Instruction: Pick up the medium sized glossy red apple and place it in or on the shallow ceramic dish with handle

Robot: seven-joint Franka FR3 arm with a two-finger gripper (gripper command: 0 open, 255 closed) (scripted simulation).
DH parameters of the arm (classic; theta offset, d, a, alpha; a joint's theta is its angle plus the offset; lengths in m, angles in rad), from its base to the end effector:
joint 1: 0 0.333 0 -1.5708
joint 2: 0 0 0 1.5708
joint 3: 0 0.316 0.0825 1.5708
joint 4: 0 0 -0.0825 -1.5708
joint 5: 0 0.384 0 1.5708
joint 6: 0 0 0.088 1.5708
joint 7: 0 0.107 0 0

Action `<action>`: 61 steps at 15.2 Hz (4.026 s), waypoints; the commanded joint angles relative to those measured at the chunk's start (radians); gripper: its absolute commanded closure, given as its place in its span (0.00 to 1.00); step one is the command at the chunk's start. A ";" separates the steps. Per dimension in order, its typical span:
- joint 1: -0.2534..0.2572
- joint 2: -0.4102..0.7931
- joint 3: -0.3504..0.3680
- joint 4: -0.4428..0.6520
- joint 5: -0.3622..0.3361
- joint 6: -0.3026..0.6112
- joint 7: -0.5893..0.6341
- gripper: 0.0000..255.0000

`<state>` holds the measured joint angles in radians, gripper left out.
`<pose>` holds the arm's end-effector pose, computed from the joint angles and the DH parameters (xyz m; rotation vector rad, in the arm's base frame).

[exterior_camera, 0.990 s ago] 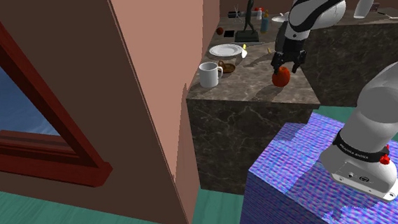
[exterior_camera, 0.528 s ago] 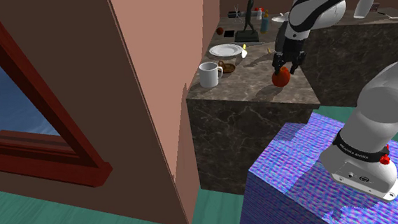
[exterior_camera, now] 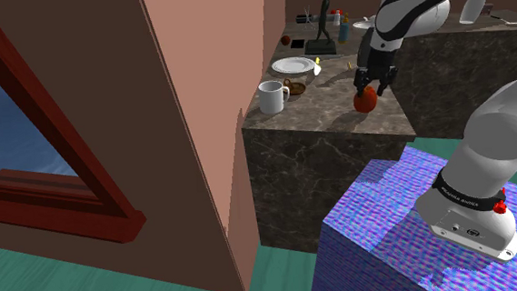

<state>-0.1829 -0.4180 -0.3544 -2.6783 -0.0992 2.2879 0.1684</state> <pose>0.3355 -0.1943 0.3606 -2.9342 0.9283 -0.0308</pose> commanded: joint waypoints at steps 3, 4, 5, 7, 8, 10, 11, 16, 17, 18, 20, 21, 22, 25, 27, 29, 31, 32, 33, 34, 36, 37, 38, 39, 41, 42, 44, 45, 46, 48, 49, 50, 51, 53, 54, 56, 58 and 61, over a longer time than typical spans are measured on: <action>-0.004 -0.032 0.009 0.025 -0.004 -0.058 0.008 1.00; -0.004 -0.041 0.012 0.033 -0.004 -0.074 0.010 1.00; -0.005 -0.049 0.015 0.041 -0.005 -0.090 0.011 1.00; -0.006 -0.065 0.020 0.057 -0.006 -0.122 0.015 1.00; -0.006 -0.072 0.022 0.066 -0.006 -0.138 0.016 1.00; -0.007 -0.085 0.027 0.084 -0.006 -0.169 0.019 1.00; -0.007 -0.092 0.029 0.093 -0.006 -0.185 0.020 1.00; -0.007 -0.118 0.041 0.142 -0.004 -0.260 0.026 1.00; -0.007 -0.123 0.043 0.153 -0.003 -0.275 0.027 1.00; -0.007 -0.127 0.045 0.163 -0.003 -0.289 0.028 1.00; -0.007 -0.134 0.049 0.185 -0.001 -0.318 0.030 1.00; -0.006 -0.137 0.051 0.196 0.000 -0.333 0.031 1.00; -0.006 -0.140 0.052 0.208 0.000 -0.347 0.032 1.00; 0.018 -0.065 0.059 0.270 0.024 -0.335 0.044 1.00; 0.040 0.009 0.065 0.336 0.047 -0.328 0.054 1.00; 0.059 0.083 0.070 0.407 0.070 -0.326 0.062 1.00; 0.075 0.157 0.075 0.481 0.093 -0.328 0.068 1.00; 0.082 0.193 0.077 0.520 0.104 -0.331 0.071 1.00; 0.089 0.230 0.079 0.560 0.115 -0.336 0.074 1.00; 0.094 0.267 0.082 0.601 0.125 -0.341 0.076 1.00; 0.104 0.341 0.086 0.688 0.147 -0.356 0.081 1.00; 0.107 0.379 0.088 0.733 0.157 -0.365 0.083 1.00; 0.110 0.416 0.090 0.780 0.167 -0.375 0.085 1.00; 0.112 0.454 0.092 0.829 0.177 -0.387 0.087 1.00; 0.115 0.533 0.097 0.931 0.197 -0.414 0.092 1.00; 0.115 0.573 0.099 0.986 0.207 -0.430 0.095 1.00; 0.113 0.656 0.105 1.103 0.226 -0.466 0.101 1.00; 0.110 0.699 0.108 1.167 0.235 -0.487 0.105 1.00; 0.107 0.745 0.111 1.234 0.244 -0.510 0.109 1.00; 0.099 0.829 0.117 1.351 0.260 -0.543 0.117 1.00; 0.100 0.828 0.118 1.336 0.260 -0.529 0.116 1.00; 0.101 0.827 0.118 1.321 0.260 -0.515 0.115 1.00; 0.102 0.827 0.118 1.307 0.260 -0.501 0.114 1.00; 0.103 0.827 0.119 1.281 0.261 -0.475 0.112 1.00; 0.104 0.828 0.119 1.268 0.261 -0.462 0.110 1.00; 0.105 0.830 0.120 1.244 0.263 -0.436 0.108 1.00; 0.106 0.832 0.121 1.221 0.264 -0.410 0.105 1.00; 0.107 0.838 0.122 1.189 0.267 -0.373 0.102 1.00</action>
<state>-0.0762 0.4161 -0.2333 -1.4809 0.1664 1.9022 0.2704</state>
